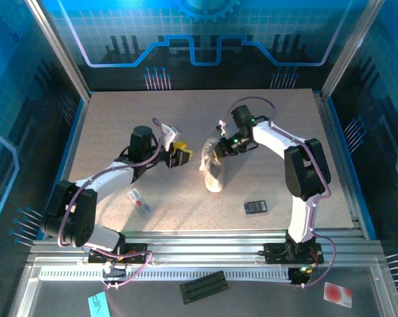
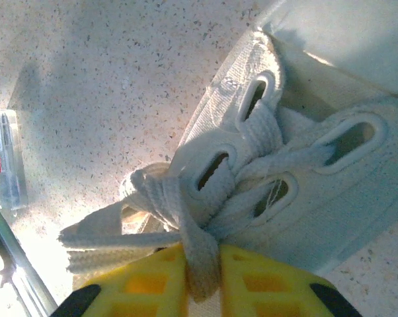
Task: Tie the shoes
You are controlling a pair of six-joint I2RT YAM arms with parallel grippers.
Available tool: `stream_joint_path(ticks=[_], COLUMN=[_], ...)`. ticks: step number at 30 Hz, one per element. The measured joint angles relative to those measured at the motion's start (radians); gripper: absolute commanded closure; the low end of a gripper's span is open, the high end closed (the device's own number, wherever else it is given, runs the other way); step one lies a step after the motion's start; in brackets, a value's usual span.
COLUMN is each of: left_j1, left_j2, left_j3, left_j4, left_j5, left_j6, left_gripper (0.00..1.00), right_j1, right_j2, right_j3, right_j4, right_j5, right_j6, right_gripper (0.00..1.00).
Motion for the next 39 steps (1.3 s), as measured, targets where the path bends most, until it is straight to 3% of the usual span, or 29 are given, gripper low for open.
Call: stream_joint_path(ticks=[11,20,27,39], left_j1=[0.033,0.033,0.011,-0.041], left_j2=[0.189,0.339,0.418,0.558], left_j3=[0.214,0.250,0.319,0.581], left_j4=[-0.026,0.063,0.041,-0.298], left_j5=[0.145,0.253,0.299,0.317], left_j6=[-0.009,0.022,0.204,0.539], left_gripper=[0.47,0.43,0.41,0.46], right_j1=[0.008,0.019,0.029,0.029], right_j2=[-0.088,-0.133,-0.134,-0.153], right_j3=[-0.073,-0.120,-0.139,-0.185], right_j4=[0.076,0.143,0.174,0.233], right_j5=[0.025,0.066,0.066,0.066], right_j6=[-0.100,-0.187,-0.234,-0.291], right_gripper=[0.93,0.93,0.92,0.91])
